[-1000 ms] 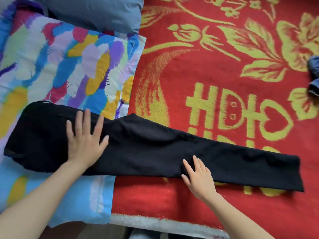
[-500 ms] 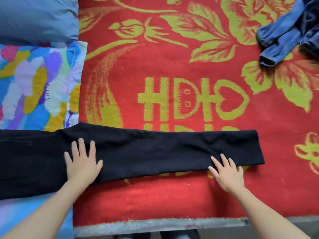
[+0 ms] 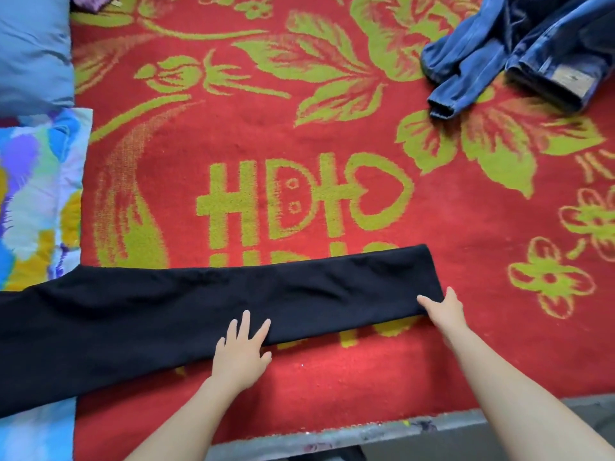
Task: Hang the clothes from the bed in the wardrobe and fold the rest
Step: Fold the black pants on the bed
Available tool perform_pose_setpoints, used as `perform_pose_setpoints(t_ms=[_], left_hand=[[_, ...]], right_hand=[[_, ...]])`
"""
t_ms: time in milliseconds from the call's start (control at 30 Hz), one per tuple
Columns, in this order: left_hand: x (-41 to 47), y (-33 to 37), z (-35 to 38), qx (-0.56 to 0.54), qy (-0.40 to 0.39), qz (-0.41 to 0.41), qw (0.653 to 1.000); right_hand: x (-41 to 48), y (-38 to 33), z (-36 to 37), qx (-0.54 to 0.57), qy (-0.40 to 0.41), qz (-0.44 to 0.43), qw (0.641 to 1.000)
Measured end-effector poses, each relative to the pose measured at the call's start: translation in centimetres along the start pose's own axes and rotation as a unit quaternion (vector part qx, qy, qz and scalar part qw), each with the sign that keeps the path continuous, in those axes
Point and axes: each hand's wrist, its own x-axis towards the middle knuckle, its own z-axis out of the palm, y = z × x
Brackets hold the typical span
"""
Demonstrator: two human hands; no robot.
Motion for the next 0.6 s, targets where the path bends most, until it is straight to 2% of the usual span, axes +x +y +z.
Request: perform_pose_setpoints(t_ms=[167, 300, 400, 467, 533, 600], left_hand=[[0.2, 0.0, -0.5, -0.007, -0.026, 0.0, 1.0], [0.3, 0.0, -0.6, -0.016, -0.032, 0.004, 0.999], [0.3, 0.1, -1.1, -0.046, -0.051, -0.001, 0.998], [0.4, 0.1, -1.7, -0.091, -0.071, -0.003, 0.993], [0.3, -0.3, -2.3, -0.169, -0.085, -0.005, 0.982], [0.3, -0.7, -3.1, -0.325, -0.088, -0.018, 0.941]], right_hand=[[1.2, 0.2, -0.1, 0.215, -0.034, 0.079, 0.973], [1.0, 0.1, -0.2, 0.205, -0.041, 0.086, 0.974], [-1.1, -1.5, -0.2, 0.159, 0.055, 0.021, 0.986], [-4.0, -3.3, 0.2, 0.108, 0.126, -0.058, 0.985], [-7.7, -5.3, 1.7, 0.087, 0.174, -0.162, 0.968], [-11.8, -6.8, 4.1, 0.085, 0.186, -0.3, 0.932]])
